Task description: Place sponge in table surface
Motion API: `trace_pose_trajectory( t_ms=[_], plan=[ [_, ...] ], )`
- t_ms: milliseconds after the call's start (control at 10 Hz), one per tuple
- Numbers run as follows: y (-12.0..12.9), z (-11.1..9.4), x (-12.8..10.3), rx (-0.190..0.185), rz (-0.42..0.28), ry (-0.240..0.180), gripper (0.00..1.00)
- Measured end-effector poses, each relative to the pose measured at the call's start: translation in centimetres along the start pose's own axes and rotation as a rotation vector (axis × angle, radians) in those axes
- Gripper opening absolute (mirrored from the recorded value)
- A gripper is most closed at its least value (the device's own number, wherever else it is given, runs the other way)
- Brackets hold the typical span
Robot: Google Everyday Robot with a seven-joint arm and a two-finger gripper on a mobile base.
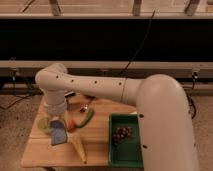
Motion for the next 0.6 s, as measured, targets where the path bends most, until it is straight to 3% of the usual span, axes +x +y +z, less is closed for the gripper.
trace_pose_trajectory(
  t_ms=[400, 600],
  plan=[
    [-0.4, 0.3, -0.2, 0.007, -0.009, -0.004, 0.00],
    [-0.5, 1.4, -0.1, 0.005, -0.008, -0.014, 0.00]
  ],
)
